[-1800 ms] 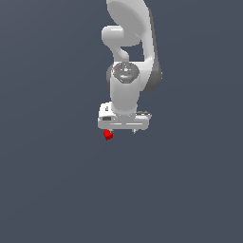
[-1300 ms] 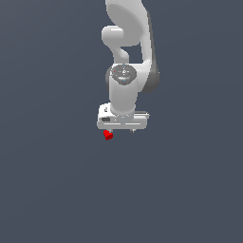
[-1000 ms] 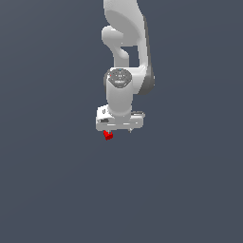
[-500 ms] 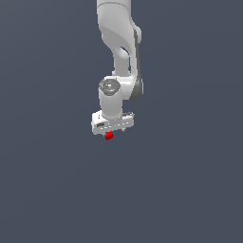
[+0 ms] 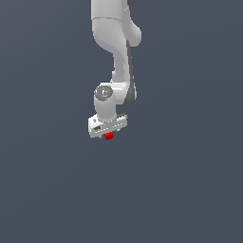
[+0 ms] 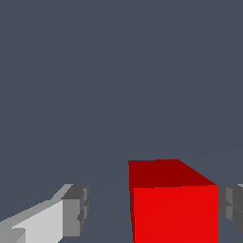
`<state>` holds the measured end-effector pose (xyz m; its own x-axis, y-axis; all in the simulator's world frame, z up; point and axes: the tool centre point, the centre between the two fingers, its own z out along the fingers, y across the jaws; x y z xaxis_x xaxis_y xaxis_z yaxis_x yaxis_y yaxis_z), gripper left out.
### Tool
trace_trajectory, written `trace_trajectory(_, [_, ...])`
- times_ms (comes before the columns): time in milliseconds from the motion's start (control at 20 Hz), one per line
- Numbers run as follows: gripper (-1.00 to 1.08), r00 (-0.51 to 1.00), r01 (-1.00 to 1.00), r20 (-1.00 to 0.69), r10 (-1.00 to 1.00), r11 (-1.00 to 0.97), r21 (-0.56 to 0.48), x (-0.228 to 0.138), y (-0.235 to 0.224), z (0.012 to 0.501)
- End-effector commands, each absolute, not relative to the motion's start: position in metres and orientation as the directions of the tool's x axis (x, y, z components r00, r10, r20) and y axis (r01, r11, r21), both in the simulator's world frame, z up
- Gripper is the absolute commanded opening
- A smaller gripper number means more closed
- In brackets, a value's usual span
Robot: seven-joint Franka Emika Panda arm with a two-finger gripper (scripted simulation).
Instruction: Pick up the red cube and move it to a goal position.
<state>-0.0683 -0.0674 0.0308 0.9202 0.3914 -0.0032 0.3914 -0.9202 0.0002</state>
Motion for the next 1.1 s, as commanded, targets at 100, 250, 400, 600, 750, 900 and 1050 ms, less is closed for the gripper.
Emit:
trace_trajectory(100, [1.00, 0.909, 0.417, 0.000, 0.417, -0.909, 0.000, -0.0704, -0.0729, 0.0227])
trace_trajectory(250, [1.00, 0.907, 0.421, 0.000, 0.421, -0.907, 0.000, -0.0707, -0.0738, 0.0212])
trace_trajectory(400, [-1.00, 0.907, 0.421, 0.000, 0.421, -0.907, 0.000, -0.0707, -0.0738, 0.0212])
trace_trajectory(600, [-1.00, 0.907, 0.421, 0.000, 0.421, -0.907, 0.000, -0.0707, -0.0738, 0.0212])
trace_trajectory(750, [-1.00, 0.907, 0.421, 0.000, 0.421, -0.907, 0.000, -0.0707, -0.0738, 0.0212])
trace_trajectory(900, [-1.00, 0.907, 0.421, 0.000, 0.421, -0.907, 0.000, -0.0703, -0.0742, 0.0226])
trace_trajectory(1050, [-1.00, 0.907, 0.421, 0.000, 0.421, -0.907, 0.000, -0.0686, -0.0741, 0.0285])
